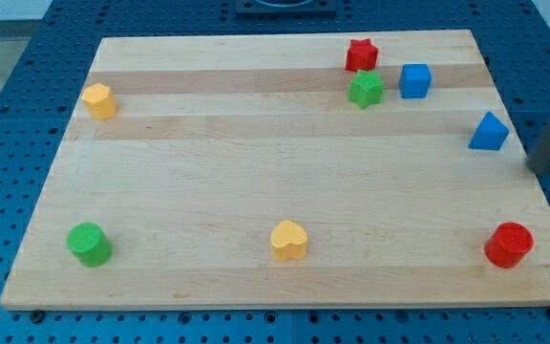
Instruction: Shove blue triangle vertically towards yellow heart
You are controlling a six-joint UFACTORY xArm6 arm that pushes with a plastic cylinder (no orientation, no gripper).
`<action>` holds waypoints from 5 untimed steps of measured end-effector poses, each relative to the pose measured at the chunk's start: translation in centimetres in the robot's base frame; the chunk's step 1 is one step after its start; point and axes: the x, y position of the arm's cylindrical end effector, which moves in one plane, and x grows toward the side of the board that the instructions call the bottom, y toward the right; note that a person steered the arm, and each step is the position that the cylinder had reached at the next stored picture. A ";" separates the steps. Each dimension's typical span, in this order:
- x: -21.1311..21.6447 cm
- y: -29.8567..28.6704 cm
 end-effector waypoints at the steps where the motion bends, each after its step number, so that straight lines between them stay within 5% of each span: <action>1: -4.1 0.7; 5: -5.7 -5.5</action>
